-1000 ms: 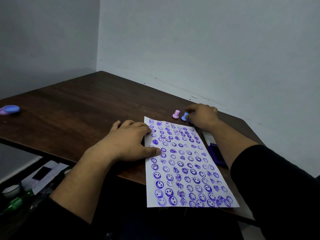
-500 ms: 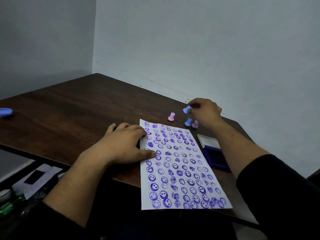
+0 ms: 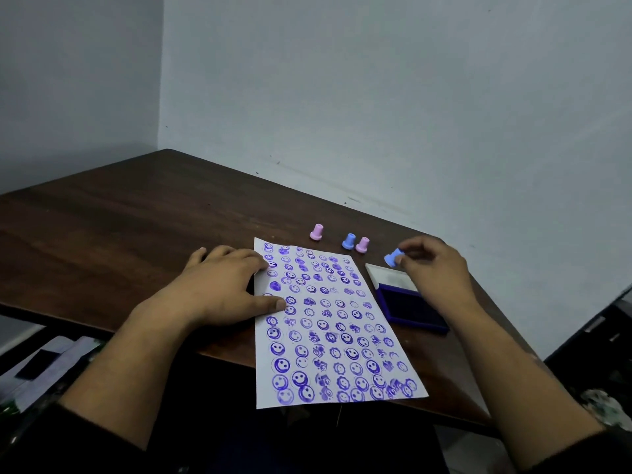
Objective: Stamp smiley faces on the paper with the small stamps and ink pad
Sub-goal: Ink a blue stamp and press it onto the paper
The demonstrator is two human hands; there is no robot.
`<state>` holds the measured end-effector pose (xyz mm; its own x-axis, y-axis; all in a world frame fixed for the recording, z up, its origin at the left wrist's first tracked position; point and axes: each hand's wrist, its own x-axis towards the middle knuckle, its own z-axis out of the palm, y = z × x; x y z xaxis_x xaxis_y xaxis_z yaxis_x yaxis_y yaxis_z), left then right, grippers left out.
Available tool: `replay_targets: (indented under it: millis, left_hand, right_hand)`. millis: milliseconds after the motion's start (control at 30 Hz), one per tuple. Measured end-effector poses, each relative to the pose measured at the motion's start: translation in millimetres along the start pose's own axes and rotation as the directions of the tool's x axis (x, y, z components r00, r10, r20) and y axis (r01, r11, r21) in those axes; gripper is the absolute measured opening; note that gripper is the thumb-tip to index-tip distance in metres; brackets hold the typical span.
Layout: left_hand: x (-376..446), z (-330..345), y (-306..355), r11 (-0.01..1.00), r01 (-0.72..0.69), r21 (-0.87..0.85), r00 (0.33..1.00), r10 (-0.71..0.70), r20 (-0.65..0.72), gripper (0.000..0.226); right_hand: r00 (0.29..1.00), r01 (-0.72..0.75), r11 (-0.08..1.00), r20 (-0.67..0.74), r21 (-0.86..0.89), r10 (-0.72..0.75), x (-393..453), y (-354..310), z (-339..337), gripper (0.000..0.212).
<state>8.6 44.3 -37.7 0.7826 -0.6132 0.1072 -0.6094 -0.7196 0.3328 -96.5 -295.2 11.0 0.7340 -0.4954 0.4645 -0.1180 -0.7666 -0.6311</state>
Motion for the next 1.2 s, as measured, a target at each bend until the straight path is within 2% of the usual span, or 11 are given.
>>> replay_targets:
  millis: [267, 567, 767, 1067, 1200]
  left_hand:
    - [-1.3, 0.0, 1.3, 1.000, 0.003, 0.003, 1.000, -0.003, -0.009, 0.091]
    - [0.0, 1.8, 0.6, 1.000, -0.004, 0.012, 1.000, 0.004, -0.027, 0.090]
    - [-0.7, 2.4, -0.8, 1.000, -0.002, 0.009, 1.000, 0.002, -0.027, 0.091]
    - [-0.3, 1.7, -0.3, 1.000, -0.002, 0.011, 1.000, 0.002, -0.019, 0.092]
    - [-0.2, 1.6, -0.5, 1.000, -0.001, 0.011, 1.000, 0.001, -0.015, 0.091]
  right_hand:
    - [0.998, -0.056, 0.998, -0.014, -0.032, 0.056, -34.3, 30.3, -3.7, 0.014]
    - [0.999, 0.019, 0.995, -0.037, -0.093, -0.023, -42.5, 30.0, -2.5, 0.016]
    - [0.999, -0.029, 0.992, 0.040, -0.120, 0.034, -42.0, 24.0, 0.7, 0.015]
    - [0.997, -0.005, 0.980, 0.077, -0.199, 0.020, -42.6, 20.4, 0.6, 0.019]
    - [0.997, 0.007, 0.982, 0.081, -0.190, 0.008, -43.8, 21.3, 0.7, 0.012]
